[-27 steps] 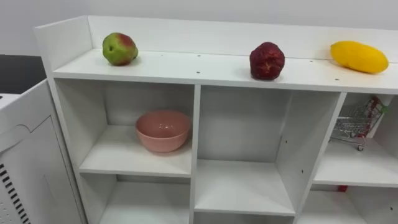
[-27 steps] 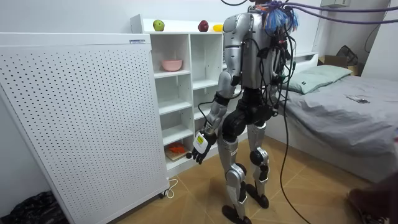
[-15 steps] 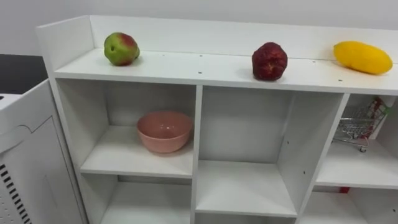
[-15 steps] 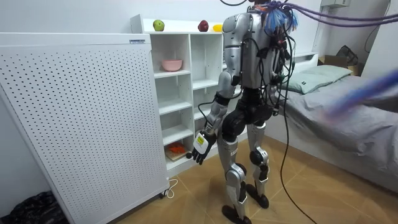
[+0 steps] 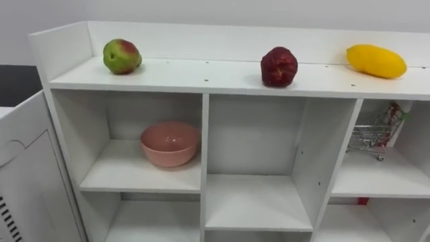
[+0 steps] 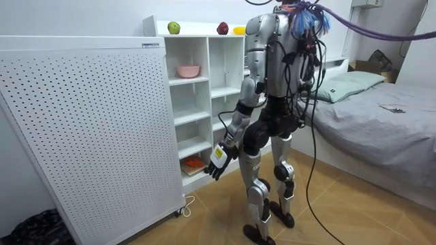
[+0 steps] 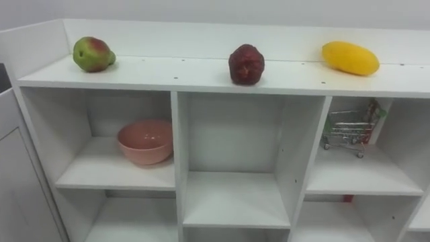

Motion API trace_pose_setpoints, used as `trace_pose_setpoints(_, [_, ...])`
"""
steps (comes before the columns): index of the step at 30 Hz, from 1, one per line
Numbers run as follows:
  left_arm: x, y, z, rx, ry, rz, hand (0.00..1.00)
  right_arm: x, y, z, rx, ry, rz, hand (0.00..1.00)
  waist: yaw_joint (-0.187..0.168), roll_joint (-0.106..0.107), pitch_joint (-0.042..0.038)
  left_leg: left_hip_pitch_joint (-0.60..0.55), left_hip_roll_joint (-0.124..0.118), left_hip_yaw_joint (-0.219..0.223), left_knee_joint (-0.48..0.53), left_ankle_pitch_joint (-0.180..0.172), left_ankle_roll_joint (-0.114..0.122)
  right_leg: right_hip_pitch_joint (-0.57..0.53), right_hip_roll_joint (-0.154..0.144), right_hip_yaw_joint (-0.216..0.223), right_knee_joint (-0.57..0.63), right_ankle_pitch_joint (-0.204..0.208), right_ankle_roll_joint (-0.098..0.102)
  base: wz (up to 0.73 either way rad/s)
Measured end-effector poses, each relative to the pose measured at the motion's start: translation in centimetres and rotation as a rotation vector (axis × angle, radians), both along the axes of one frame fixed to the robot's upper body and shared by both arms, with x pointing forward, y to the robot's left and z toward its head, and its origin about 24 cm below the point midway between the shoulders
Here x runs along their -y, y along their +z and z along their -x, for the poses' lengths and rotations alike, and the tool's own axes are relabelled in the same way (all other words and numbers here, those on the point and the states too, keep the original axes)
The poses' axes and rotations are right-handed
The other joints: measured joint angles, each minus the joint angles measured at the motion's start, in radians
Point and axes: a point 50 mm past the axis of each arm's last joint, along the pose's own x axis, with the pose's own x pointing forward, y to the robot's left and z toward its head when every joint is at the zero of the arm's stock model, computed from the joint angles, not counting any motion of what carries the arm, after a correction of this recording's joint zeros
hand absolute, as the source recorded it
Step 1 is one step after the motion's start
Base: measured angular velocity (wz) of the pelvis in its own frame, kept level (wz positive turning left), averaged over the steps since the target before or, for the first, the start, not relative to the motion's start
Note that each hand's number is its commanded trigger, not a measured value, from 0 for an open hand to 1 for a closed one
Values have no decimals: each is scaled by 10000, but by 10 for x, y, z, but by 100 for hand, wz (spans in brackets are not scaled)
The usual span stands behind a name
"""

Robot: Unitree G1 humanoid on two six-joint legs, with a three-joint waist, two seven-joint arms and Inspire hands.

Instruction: Arrange fruit in the closet

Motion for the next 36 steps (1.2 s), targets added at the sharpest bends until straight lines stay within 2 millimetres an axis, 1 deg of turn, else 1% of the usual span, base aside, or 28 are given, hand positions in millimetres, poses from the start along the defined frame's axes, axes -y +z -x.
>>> trace_pose_setpoints(1, [0, 0, 1, -33, -96, -19, 0, 1, 17, -19, 978, 105, 560, 0, -6, 27, 4, 6, -1, 47, 1, 0, 0, -18, 1, 26, 2, -5, -9, -18])
trace_pose_setpoints(2, [0, 0, 1, -33, -131, -22, 0, 1, 26, -27, 1435, 204, 841, 0, -20, 31, 4, -6, -5, 58, 1, 0, 0, -38, -2, 38, 2, -7, -11, -13])
trace_pose_setpoints(4, [0, 1, -3, 35, -449, -90, 0, 0, 63, -56, 3351, 404, 1832, 0, -47, 23, -16, -121, -20, 85, 21, 1, 2, -198, -4, 87, 13, -7, -13, -10])
trace_pose_setpoints(5, [0, 1, -4, 62, -494, -101, 0, -1, 73, -61, 3777, 463, 2063, 0, -50, 21, -16, -142, -23, 85, 24, 2, 3, -225, -1, 119, 14, -7, -13, -6])
trace_pose_setpoints(7, [0, 2, -5, 78, -794, -189, 0, -2, 104, -76, 5269, 478, 2797, 0, -61, 23, -22, -168, -22, 90, 5, 2, 4, -277, 6, 147, 49, -7, -13, 0])
trace_pose_setpoints(8, [0, 2, -5, 128, -893, -211, 0, -2, 112, -79, 5610, 473, 2895, 0, -65, 21, -21, -187, -20, 95, 0, 3, 3, -305, 7, 147, 67, -7, -13, 0])
trace_pose_setpoints(10, [-1, 4, -6, 218, -1133, -318, 0, -4, 140, -86, 6846, 397, 3226, 0, -43, 6, -30, -198, -10, 109, -5, 3, 3, -392, 11, 137, 153, -7, -12, 0])
trace_pose_setpoints(11, [-1, 4, -6, 202, -1209, -342, 0, -5, 146, -88, 7114, 380, 3281, 0, -45, 3, -32, -181, -6, 95, -5, 4, 3, -409, 12, 124, 178, -7, -12, 0])
trace_pose_setpoints(12, [-2, 4, -4, 131, -1269, -369, 0, -7, 156, -91, 7592, 373, 3362, 0, -38, -18, -44, -176, -6, 80, -8, 5, 3, -420, 12, 94, 178, -7, -12, -4])
trace_pose_setpoints(13, [-3, 4, -4, 97, -1390, -423, 0, -9, 164, -94, 7995, 428, 3388, 0, -48, -51, -65, -169, -6, 74, -10, 5, 3, -420, 6, 46, 177, -7, -12, -4])
trace_pose_setpoints(14, [-3, 4, -4, 93, -1401, -434, 0, -9, 168, -95, 8183, 460, 3386, 0, -61, -63, -74, -164, -5, 74, -12, 5, 3, -415, 2, 48, 176, -7, -12, 0])
trace_pose_setpoints(15, [-4, 4, -3, 63, -1444, -461, 0, -11, 178, -97, 8625, 530, 3424, 0, -61, -75, -81, -147, -8, 62, -18, 5, 4, -382, -5, 29, 175, -7, -12, 3])
trace_pose_setpoints(16, [-5, 4, -1, -31, -1593, -516, 0, -15, 191, -100, 9175, 617, 3450, 0, -64, -73, -69, -136, -8, 49, -16, 6, 5, -314, -7, 20, 166, -7, -12, 4])
trace_pose_setpoints(17, [-5, 4, 1, -99, -1701, -555, 0, -16, 196, -102, 9444, 655, 3461, 0, -99, -76, -66, -131, -7, 41, -12, 6, 5, -299, -7, 18, 163, -7, -12, 4])
trace_pose_setpoints(19, [-6, 4, 2, -157, -1907, -628, 0, -17, 217, -107, 10332, 854, 3679, 0, -138, -100, -70, -145, -8, -7, 36, 12, 14, -250, -18, -42, 166, -7, -12, 7])
trace_pose_setpoints(20, [-6, 4, 2, -156, -1909, -631, 0, -17, 222, -107, 10514, 928, 3759, 0, -130, -109, -68, -157, -12, -37, 42, 20, 23, -245, -27, -84, 174, -7, -12, 14])
trace_pose_setpoints(22, [-7, 4, 4, -205, -1973, -673, 0, -20, 240, -109, 11262, 1107, 3923, 0, -127, -126, -58, -222, -21, -207, 21, 37, 26, -234, -39, -243, 191, -7, -12, 16])
trace_pose_setpoints(23, [-7, 4, 3, -209, -2015, -693, 0, -20, 244, -111, 11435, 1104, 3947, 0, -135, -142, -52, -237, -24, -238, 18, 38, 24, -238, -40, -266, 191, -7, -12, 16])
trace_pose_setpoints(24, [-8, 5, 2, -181, -2197, -782, 0, -20, 253, -113, 11768, 1127, 4039, 0, -122, -175, -56, -299, -27, -302, 15, 38, 22, -274, -36, -283, 189, -7, -12, 12])
trace_pose_setpoints(25, [-9, 6, 1, -129, -2364, -865, 0, -20, 261, -115, 12063, 1216, 4157, 0, -80, -214, -27, -318, -28, -318, 8, 49, 9, -296, -30, -280, 188, -7, -13, 9])
trace_pose_setpoints(26, [-9, 6, 1, -131, -2431, -905, 0, -20, 265, -117, 12190, 1253, 4194, 0, -74, -237, -14, -318, -25, -318, 11, 59, 2, -295, -25, -279, 186, -7, -13, 0])
trace_pose_setpoints(28, [-11, 7, 4, -271, -2663, -1043, 0, -21, 275, -121, 12529, 1403, 4332, 0, -7, -308, -39, -305, -8, -316, 44, 96, -14, -273, -12, -284, 190, -6, -14, 0])
trace_pose_setpoints(32, [-10, 6, 7, -529, -2907, -1143, 0, -22, 284, -125, 12833, 1582, 4438, 0, 176, -340, -48, -300, -17, -321, 64, 98, -12, -276, -19, -320, 194, -6, -14, 0])
trace_pose_setpoints(36, [-10, 6, 4, -671, -3134, -1118, 0, -27, 297, -131, 13339, 1924, 4322, 0, 362, -381, -20, -278, -20, -344, 56, 99, -12, -278, -24, -344, 172, -6, -14, 0])
